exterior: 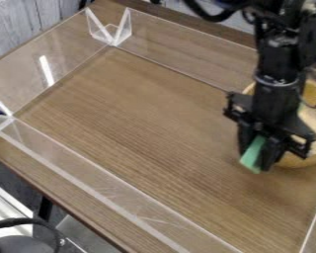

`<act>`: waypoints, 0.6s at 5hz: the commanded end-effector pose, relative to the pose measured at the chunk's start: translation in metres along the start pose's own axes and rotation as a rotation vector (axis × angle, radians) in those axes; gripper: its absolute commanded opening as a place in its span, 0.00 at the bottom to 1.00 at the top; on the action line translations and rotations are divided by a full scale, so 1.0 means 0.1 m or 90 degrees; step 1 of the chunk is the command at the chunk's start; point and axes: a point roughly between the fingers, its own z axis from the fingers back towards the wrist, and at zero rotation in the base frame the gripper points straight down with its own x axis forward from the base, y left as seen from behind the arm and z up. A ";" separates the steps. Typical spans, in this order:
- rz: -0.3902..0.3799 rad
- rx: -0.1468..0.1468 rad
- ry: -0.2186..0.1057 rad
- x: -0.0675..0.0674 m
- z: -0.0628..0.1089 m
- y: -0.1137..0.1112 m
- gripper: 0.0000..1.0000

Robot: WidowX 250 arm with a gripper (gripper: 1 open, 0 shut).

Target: Put the green block in the brown bowl

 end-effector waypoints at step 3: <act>0.027 0.001 -0.020 0.48 -0.10 0.14 0.00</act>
